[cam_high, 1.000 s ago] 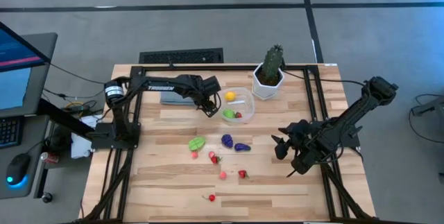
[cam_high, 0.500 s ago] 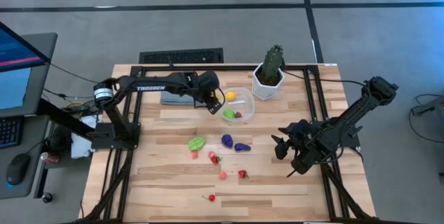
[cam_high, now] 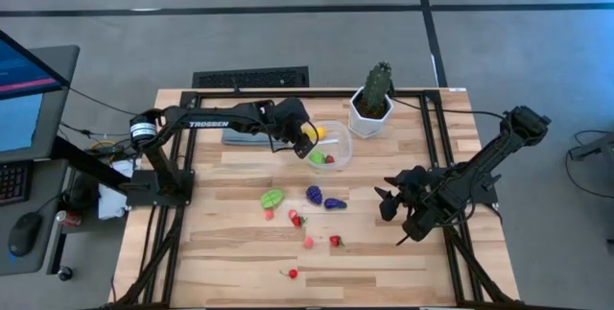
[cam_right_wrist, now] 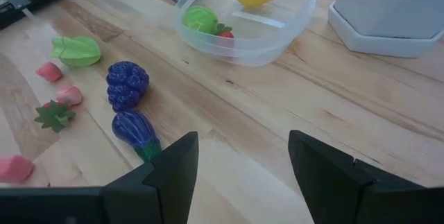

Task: Pick and placing Produce into tupperware
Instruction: Put the lemon into the transparent bin

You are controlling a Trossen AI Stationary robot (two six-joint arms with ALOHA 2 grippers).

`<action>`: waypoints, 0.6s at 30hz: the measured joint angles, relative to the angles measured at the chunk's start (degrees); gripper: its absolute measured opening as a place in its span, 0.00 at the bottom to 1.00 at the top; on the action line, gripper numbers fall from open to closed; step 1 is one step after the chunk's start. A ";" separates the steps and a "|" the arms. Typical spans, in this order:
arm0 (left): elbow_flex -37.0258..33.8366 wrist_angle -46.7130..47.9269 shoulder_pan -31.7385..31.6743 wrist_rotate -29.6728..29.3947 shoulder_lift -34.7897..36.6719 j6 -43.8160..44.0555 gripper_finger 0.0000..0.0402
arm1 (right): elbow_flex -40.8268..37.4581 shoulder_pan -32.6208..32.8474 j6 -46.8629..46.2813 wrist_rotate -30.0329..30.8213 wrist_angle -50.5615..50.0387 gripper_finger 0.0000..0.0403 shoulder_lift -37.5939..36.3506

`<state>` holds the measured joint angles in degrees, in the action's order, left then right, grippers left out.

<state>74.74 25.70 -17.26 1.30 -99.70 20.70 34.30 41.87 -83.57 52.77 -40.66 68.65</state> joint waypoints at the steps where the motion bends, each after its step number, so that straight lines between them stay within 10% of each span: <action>1: 0.00 -0.57 0.00 0.00 0.00 0.15 0.48 | 0.00 0.00 0.00 0.00 0.00 0.62 0.01; 18: 0.00 -6.82 -0.39 -0.43 -1.23 1.34 0.48 | 0.00 0.00 0.00 0.00 0.61 0.62 0.01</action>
<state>74.74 18.87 -17.65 0.88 -100.93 22.04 34.30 41.87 -83.57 52.77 -40.05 68.66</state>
